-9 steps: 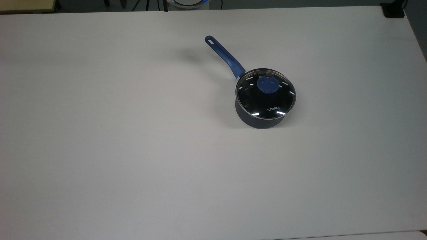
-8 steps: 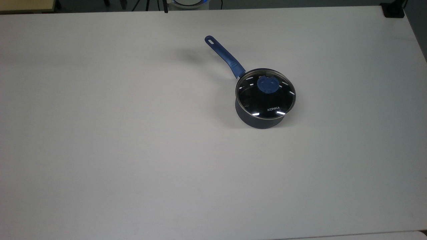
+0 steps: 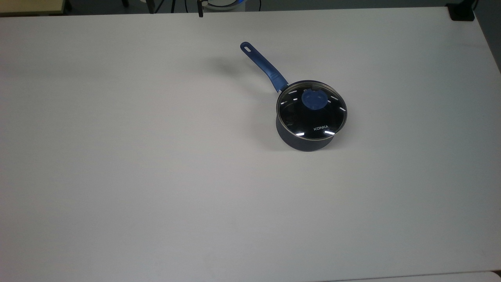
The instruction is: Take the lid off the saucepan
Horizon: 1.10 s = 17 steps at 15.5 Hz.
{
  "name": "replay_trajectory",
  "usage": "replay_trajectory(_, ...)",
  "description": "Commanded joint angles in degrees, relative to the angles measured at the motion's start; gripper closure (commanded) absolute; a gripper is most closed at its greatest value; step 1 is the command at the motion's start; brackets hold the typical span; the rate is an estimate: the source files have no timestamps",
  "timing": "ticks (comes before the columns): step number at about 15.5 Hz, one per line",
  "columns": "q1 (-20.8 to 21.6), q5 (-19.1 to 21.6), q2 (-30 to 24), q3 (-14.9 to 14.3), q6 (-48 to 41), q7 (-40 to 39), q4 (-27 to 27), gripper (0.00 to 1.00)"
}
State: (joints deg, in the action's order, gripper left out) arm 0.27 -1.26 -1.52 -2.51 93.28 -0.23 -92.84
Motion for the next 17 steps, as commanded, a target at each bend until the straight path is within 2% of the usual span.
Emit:
replay_trajectory(1,-0.71,0.91,-0.85,0.57,0.85,-0.65,-1.38,0.0)
replay_trajectory(5,-0.63,0.91,-0.67,0.57,0.85,-1.97,-1.55,0.0)
replay_trajectory(8,-0.54,0.91,0.29,0.66,0.5,-10.82,-1.55,0.0)
replay_trajectory(11,-0.54,0.38,0.38,3.2,-1.08,-11.38,-1.55,0.0)
replay_trajectory(13,-0.54,0.55,0.47,5.31,-0.74,-5.96,-2.43,0.0)
replay_trajectory(16,-0.62,0.38,2.83,11.1,1.71,8.01,-2.26,0.0)
replay_trajectory(17,-0.45,0.81,3.71,12.08,3.82,12.83,-2.08,0.0)
